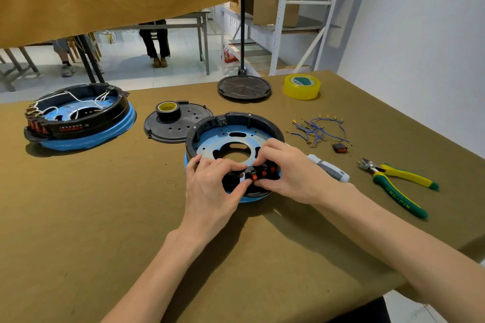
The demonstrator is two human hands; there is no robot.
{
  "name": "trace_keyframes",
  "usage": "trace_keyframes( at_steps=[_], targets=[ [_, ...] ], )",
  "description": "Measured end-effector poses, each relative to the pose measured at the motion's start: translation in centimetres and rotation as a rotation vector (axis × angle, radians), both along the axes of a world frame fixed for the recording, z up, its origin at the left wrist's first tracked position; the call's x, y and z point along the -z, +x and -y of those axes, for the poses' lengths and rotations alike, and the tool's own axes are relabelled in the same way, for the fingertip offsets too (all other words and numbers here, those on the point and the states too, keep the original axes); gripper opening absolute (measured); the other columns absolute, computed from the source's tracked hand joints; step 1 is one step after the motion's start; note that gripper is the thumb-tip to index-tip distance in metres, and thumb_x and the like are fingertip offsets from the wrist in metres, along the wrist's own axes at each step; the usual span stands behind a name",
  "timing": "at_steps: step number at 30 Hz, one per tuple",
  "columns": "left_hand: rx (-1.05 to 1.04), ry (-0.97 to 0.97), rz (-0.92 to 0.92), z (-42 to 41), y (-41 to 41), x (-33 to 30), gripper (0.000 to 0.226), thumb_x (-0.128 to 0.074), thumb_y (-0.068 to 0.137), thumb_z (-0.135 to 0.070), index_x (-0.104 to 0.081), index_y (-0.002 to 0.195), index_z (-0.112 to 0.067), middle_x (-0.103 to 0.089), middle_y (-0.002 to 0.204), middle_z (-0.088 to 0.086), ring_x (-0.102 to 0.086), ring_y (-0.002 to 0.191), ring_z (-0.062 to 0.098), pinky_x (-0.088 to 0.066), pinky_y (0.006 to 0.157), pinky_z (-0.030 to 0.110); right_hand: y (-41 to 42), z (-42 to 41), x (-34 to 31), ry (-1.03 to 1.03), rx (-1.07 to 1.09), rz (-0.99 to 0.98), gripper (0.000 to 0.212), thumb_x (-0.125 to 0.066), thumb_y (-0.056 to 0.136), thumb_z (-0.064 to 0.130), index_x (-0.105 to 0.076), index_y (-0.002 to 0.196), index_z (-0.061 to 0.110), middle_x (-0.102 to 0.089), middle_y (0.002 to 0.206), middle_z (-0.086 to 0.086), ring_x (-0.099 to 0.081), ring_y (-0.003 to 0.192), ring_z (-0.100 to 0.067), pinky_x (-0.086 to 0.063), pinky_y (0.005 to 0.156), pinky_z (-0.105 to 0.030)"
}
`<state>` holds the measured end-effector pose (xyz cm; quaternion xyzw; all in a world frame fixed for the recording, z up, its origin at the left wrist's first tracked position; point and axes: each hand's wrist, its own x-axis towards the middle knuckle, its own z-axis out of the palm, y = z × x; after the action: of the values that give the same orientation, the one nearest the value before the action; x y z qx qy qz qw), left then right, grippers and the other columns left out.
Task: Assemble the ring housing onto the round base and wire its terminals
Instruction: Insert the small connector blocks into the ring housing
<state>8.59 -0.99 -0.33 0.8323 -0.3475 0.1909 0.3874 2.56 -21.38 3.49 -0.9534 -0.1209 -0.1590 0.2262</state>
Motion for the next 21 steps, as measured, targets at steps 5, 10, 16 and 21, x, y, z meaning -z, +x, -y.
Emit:
trace_keyframes(
  at_steps=[5,10,16,21],
  targets=[
    [0.000,-0.001,0.016,-0.2,0.3,0.0,0.027,-0.082,0.084,-0.037,-0.075,0.107,-0.025,-0.073,0.100,-0.013,-0.061,0.100,0.009,-0.024,0.116,0.035,0.1,-0.3,0.2,0.038,0.000,0.017,0.024,-0.083,0.083,0.024,-0.065,0.099,0.020,-0.054,0.100,0.009,-0.055,0.088,-0.010,-0.052,0.075,-0.031],
    [0.015,-0.012,0.031,-0.2,0.4,0.1,0.026,-0.081,0.083,-0.039,-0.076,0.106,-0.026,-0.073,0.100,-0.015,-0.060,0.100,0.005,-0.021,0.115,0.030,0.1,0.1,-0.6,0.128,-0.023,-0.022,0.019,-0.085,0.083,0.024,-0.069,0.094,0.021,-0.058,0.096,0.010,-0.059,0.086,-0.009,-0.053,0.073,-0.026],
    [0.061,-0.025,0.029,-0.7,1.1,0.2,0.023,-0.078,0.085,-0.041,-0.076,0.105,-0.029,-0.072,0.100,-0.019,-0.061,0.102,0.003,-0.020,0.114,0.024,-0.4,-1.1,0.1,0.064,0.041,-0.002,0.023,-0.081,0.087,0.029,-0.066,0.102,0.021,-0.053,0.100,0.008,-0.052,0.089,-0.011,-0.046,0.076,-0.023],
    [0.092,-0.020,0.051,-1.1,1.3,0.3,0.034,-0.072,0.086,-0.042,-0.069,0.117,-0.028,-0.071,0.108,-0.016,-0.060,0.108,0.000,-0.022,0.114,0.021,0.0,-1.2,-0.7,-0.036,0.024,-0.040,0.042,-0.078,0.089,0.037,-0.064,0.127,0.025,-0.052,0.107,0.013,-0.047,0.099,-0.004,-0.042,0.086,-0.017]
  ],
)
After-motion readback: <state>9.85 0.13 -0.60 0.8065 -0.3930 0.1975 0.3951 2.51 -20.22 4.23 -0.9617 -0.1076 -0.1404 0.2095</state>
